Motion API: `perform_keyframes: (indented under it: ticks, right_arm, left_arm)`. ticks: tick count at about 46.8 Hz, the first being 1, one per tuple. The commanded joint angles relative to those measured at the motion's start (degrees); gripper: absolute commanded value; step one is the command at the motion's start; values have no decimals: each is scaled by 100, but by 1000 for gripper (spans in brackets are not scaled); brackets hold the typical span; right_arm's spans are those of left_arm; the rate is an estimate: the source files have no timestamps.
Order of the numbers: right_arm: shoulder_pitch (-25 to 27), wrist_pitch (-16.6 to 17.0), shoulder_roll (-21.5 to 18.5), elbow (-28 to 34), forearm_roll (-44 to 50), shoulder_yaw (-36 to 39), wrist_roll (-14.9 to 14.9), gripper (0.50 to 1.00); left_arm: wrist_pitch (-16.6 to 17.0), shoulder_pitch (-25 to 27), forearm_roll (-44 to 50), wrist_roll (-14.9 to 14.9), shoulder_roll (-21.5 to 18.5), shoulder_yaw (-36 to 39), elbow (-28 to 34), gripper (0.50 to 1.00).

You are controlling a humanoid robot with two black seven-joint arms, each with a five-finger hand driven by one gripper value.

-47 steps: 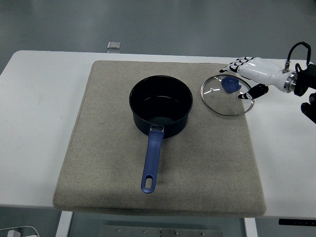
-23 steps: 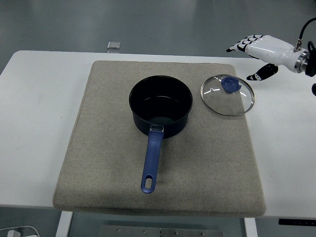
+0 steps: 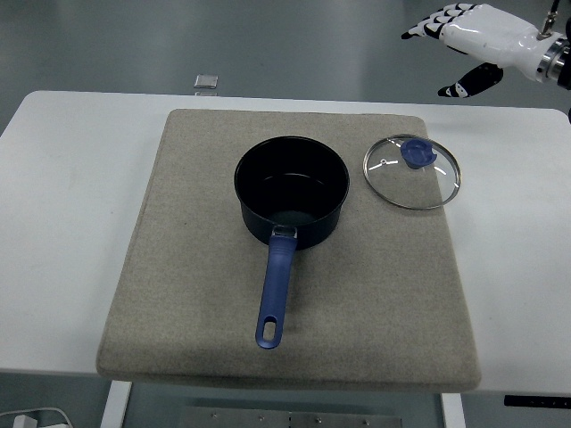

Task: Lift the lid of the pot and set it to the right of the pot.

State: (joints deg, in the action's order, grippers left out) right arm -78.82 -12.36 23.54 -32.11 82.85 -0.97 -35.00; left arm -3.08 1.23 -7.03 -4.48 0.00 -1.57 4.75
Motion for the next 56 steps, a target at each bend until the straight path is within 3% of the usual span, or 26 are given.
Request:
perform_keyframes:
  ticks: [1, 28, 36, 56]
  right_arm:
    - [-37, -3, -51, -32, -514, 62, 0, 915]
    - [68, 120, -367, -32, -4267, 158, 0, 913]
    - [68, 655, -402, 3, -5418, 158, 19, 913]
    - [296, 1095, -411, 144, -7968, 158, 1091, 915]
  left_arm:
    - [0, 0, 0, 0, 0, -1, 0, 1000]
    - [0, 0, 0, 0, 0, 7, 0, 1000]
    - [0, 0, 0, 0, 0, -1, 0, 1000]
    - [0, 0, 0, 0, 0, 7, 0, 1000]
